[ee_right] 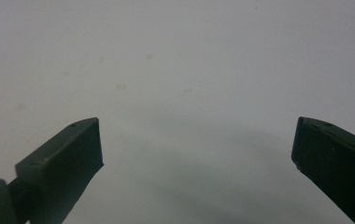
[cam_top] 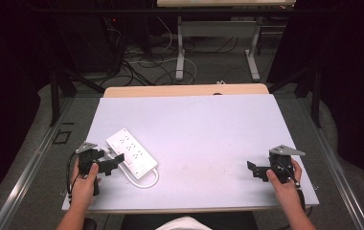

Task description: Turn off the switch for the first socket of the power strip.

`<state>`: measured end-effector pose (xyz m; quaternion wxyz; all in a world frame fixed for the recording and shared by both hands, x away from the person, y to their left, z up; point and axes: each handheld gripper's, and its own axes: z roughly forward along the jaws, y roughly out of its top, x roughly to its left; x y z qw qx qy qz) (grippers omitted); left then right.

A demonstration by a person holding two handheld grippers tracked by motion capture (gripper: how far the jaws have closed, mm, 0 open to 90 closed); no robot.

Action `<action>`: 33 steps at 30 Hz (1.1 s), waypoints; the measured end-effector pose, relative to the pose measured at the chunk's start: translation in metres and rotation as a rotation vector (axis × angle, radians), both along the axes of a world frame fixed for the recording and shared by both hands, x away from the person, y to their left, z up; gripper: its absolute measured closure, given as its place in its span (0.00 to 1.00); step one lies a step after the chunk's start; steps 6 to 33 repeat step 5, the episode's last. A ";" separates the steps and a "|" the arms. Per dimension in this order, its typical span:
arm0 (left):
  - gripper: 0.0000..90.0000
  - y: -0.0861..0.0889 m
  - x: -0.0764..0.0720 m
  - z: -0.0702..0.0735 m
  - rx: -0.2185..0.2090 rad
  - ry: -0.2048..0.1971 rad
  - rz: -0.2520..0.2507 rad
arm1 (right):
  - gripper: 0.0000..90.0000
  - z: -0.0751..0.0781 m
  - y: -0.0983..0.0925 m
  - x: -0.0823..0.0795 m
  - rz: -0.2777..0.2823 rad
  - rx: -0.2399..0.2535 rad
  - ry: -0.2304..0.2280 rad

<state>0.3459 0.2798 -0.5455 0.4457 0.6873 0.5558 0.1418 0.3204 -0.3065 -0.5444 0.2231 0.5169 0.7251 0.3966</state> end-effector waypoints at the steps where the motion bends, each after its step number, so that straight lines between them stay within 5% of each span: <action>1: 0.03 0.000 0.000 0.000 0.000 0.001 -0.001 | 0.01 0.000 0.000 0.000 -0.004 0.003 0.001; 33: 0.03 0.000 0.000 0.000 -0.001 -0.002 -0.001 | 0.01 0.000 0.000 0.000 -0.002 0.000 -0.001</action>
